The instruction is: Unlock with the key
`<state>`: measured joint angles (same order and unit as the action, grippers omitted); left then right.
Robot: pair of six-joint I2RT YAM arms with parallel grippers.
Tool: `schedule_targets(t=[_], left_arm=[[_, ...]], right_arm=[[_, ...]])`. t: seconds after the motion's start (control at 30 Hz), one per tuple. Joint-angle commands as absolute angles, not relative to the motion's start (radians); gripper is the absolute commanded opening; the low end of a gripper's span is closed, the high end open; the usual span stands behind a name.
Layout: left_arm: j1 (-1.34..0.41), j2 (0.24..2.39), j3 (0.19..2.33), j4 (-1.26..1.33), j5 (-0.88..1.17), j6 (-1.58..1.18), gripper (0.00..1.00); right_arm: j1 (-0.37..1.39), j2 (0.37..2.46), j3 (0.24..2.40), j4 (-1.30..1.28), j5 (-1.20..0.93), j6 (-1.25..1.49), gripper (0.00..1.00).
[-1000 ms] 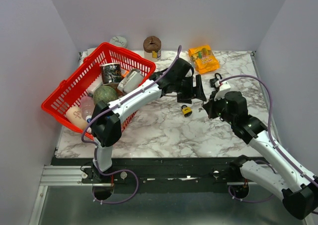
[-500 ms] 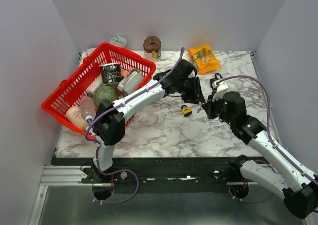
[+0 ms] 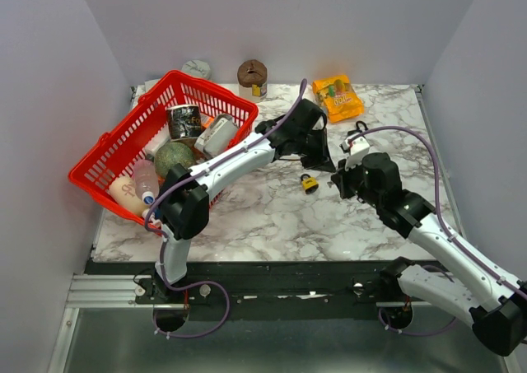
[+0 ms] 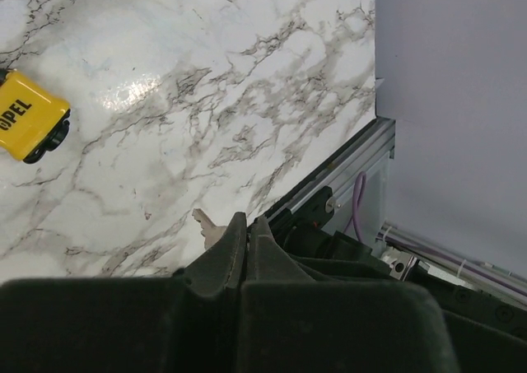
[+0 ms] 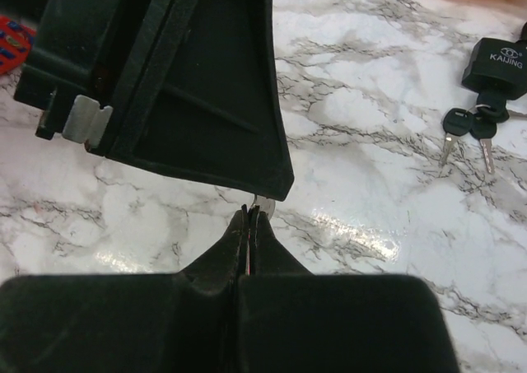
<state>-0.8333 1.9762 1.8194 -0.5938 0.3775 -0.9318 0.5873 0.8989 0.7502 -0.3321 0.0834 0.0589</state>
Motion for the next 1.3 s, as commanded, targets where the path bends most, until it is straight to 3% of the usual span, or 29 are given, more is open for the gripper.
schedule_targets(t=[0.0,0.33,0.5,0.73,0.77,0.8,0.9,1.27], left_arm=[[-0.847,1.976,1.827,-0.566,0.439,-0.950,0.00],[-0.805,1.806,1.559,-0.255,0.442,-0.950,0.00],[-0.787,1.763,1.542,-0.256,0.445,-0.864,0.00],[-0.762,1.678,1.493,-0.198,0.527,-0.752,0.00],[-0.755,1.669,1.468,-0.184,0.558,-0.743,0.00],[-0.749,1.655,1.453,-0.164,0.589,-0.745,0.00],[-0.733,1.615,1.376,-0.098,0.681,-0.775,0.00],[-0.707,1.522,1.148,0.257,0.893,-0.969,0.00]], right_arm=[[0.597,0.908,0.767,-0.288,0.094,0.075,0.01],[0.588,0.913,0.726,-0.288,0.094,0.202,0.18],[0.496,0.882,0.739,-0.284,-0.060,0.227,0.36],[0.192,0.890,0.749,-0.285,-0.514,0.268,0.65],[0.175,0.894,0.753,-0.284,-0.562,0.273,0.77],[0.161,0.902,0.759,-0.285,-0.609,0.282,0.81],[0.135,0.933,0.765,-0.284,-0.745,0.308,0.85],[0.129,0.930,0.793,-0.322,-0.975,0.354,0.85]])
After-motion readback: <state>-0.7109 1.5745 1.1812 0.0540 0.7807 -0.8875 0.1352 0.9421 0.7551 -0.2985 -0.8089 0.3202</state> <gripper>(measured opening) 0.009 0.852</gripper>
